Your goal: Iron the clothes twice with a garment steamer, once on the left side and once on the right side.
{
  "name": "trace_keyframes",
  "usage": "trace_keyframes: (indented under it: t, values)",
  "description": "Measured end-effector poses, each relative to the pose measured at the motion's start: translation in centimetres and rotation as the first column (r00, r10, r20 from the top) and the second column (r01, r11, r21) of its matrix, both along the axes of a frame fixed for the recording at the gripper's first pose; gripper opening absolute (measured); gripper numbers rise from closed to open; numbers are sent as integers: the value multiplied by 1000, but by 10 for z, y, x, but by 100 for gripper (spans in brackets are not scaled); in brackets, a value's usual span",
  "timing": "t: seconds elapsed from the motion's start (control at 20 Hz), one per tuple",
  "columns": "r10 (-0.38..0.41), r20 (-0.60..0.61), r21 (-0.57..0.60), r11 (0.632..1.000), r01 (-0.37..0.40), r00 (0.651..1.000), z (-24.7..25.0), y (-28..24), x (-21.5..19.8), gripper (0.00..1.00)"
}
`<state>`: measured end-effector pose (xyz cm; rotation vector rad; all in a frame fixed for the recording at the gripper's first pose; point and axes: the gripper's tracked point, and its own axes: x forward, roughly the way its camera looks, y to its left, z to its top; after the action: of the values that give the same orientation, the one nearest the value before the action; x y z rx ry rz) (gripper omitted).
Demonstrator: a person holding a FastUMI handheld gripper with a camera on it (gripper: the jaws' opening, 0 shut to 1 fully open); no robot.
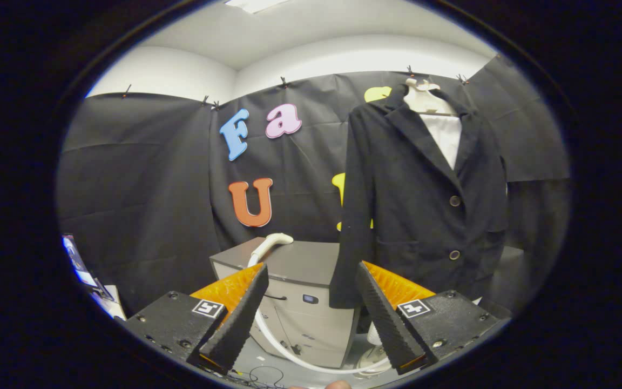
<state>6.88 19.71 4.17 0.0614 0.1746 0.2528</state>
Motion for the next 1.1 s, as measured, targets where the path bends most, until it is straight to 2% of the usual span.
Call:
trace_keyframes:
  t: [0.25, 0.45, 0.65, 0.8, 1.1]
  values:
    - [88, -54, -9, 996, -88, 995, 1, 45, 62, 100]
    - [174, -139, 11, 985, -175, 975, -9, 86, 122, 100]
    - [247, -302, 35, 968, -248, 921, -30, 137, 174, 100]
    - [291, -370, 54, 955, -292, 882, -31, 180, 212, 100]
    - [249, -540, 35, 961, -275, 804, -57, 241, 288, 100]
